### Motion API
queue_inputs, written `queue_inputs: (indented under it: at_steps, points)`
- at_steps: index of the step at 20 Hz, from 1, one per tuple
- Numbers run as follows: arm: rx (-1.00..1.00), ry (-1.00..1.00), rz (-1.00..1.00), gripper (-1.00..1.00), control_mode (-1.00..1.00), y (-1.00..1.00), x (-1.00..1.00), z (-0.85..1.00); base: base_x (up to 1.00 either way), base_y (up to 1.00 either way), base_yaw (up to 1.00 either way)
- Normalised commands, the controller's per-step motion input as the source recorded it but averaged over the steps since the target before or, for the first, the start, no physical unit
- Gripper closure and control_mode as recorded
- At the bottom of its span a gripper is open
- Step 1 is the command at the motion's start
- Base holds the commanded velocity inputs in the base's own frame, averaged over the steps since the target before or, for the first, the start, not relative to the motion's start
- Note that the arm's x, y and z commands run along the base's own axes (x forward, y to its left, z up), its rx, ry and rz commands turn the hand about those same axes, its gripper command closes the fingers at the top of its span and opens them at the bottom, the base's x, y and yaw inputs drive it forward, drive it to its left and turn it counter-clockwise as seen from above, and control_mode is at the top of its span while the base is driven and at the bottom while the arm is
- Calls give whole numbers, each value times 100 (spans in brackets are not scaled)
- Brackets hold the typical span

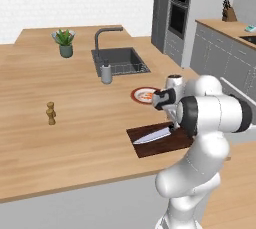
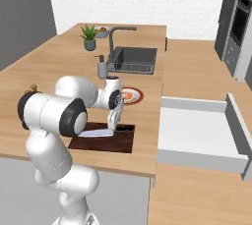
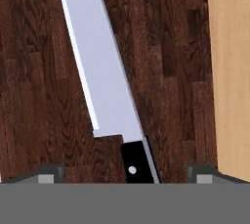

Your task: Pick up the knife from the drawer and place it on the cutting board. Then place the meat from the plate to the cutting board.

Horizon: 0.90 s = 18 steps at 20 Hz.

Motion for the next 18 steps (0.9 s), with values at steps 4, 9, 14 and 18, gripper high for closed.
queue_inputs:
  at_steps: [4,9,14,18]
  points:
    - [-5,0,-30,-100,-100,16,-40,100,0,0,0]
    - [0,0,-40,-100,-100,31,-55,100,0,0,0]
    - [11,0,-57,-100,-100,34,-64,100,0,0,0]
    - [10,0,-69,-100,-100,4,-51,100,0,0,0]
